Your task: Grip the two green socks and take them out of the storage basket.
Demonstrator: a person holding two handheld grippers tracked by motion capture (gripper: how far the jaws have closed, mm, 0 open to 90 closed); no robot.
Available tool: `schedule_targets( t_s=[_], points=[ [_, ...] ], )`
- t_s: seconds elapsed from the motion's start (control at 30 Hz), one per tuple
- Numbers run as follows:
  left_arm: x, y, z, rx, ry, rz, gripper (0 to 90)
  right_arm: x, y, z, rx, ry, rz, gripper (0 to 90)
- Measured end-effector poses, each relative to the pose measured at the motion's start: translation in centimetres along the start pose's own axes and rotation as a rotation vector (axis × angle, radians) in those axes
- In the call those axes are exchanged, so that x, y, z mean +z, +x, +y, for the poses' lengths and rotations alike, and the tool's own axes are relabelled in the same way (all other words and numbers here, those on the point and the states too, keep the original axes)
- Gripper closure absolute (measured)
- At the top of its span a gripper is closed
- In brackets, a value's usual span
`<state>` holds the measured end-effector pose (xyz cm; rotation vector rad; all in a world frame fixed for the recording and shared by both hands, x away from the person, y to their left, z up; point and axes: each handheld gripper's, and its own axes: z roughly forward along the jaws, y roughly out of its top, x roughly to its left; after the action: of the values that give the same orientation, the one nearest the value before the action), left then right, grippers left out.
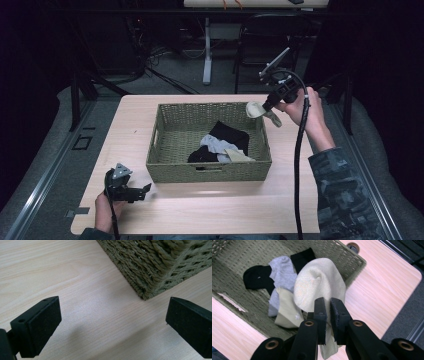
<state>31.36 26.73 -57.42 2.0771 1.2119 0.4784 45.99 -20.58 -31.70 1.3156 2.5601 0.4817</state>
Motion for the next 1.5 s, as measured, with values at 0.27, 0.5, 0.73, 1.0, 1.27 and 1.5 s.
schedule_targets(
  t_s=[0.27, 0.5, 0.73, 1.0, 1.27, 1.5],
  points=[
    [0.0, -0.1, 0.0, -0.004, -0.001, 0.003, 0.3, -0.8, -2.8, -2.9, 0.061, -0.004, -0.022, 83.4],
    [0.1, -0.1, 0.0, -0.003, 0.001, 0.004, 0.3, -0.3, -4.7, -5.4, 0.121, 0.0, -0.025, 83.4],
    [0.1, -0.1, 0.0, 0.002, 0.001, 0.004, 0.3, 1.9, -5.9, -7.8, 0.166, 0.03, -0.011, 83.4],
    [0.1, -0.1, 0.0, 0.002, 0.001, 0.006, 0.3, 5.1, -6.5, -9.4, 0.2, 0.071, 0.014, 83.4],
    [0.1, -0.1, 0.0, -0.003, 0.0, 0.008, 0.3, 8.8, -7.0, -10.8, 0.226, 0.123, 0.042, 83.4],
    [0.1, -0.1, 0.0, -0.002, 0.001, 0.007, 0.3, 11.2, -6.9, -11.8, 0.238, 0.153, 0.045, 83.4]
  ],
)
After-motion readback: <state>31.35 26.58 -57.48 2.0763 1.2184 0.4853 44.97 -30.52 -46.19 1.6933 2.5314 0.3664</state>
